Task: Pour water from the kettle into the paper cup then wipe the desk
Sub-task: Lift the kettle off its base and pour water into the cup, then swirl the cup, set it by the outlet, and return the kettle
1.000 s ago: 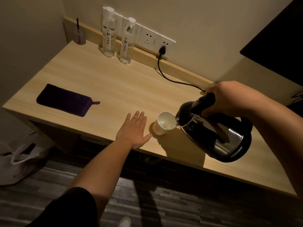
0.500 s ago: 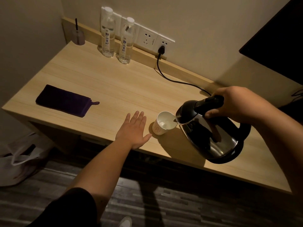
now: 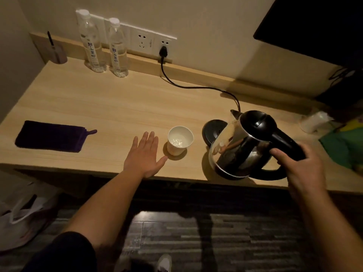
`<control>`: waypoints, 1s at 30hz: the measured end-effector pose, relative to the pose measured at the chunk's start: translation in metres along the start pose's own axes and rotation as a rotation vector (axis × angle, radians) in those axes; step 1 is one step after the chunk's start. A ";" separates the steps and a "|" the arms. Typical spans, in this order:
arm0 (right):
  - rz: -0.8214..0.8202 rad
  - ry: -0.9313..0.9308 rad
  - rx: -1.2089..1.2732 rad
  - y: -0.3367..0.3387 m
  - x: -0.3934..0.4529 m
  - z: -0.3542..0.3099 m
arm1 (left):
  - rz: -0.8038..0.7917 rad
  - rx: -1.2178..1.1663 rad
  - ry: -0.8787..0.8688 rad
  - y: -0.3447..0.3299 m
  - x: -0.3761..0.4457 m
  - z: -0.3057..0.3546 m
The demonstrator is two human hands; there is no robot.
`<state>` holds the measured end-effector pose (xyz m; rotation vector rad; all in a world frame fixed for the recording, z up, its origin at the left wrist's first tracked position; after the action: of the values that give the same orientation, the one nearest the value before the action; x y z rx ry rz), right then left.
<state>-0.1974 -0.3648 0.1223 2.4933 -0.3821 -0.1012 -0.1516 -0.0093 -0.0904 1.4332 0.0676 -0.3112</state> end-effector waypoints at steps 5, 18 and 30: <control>0.316 -0.111 0.193 0.024 -0.001 0.053 | -0.006 0.031 0.008 -0.001 0.000 -0.001; 0.425 -0.171 0.183 0.008 0.024 0.105 | 0.005 0.048 0.025 0.001 -0.001 -0.001; 0.356 0.028 -0.061 0.005 0.016 0.102 | -0.022 0.019 0.031 0.004 -0.003 -0.001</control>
<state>-0.1998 -0.4309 0.0425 2.3249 -0.7905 0.0652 -0.1531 -0.0071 -0.0857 1.4571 0.1059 -0.3078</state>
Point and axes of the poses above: each hand's wrist, its own x-axis towards the middle knuckle, its own y-axis out of the back of the hand, z = x × y, the point moved 3 cm from there along x, towards the middle knuckle, and after that the axes turned 3 degrees about -z, right-handed, at the moved point
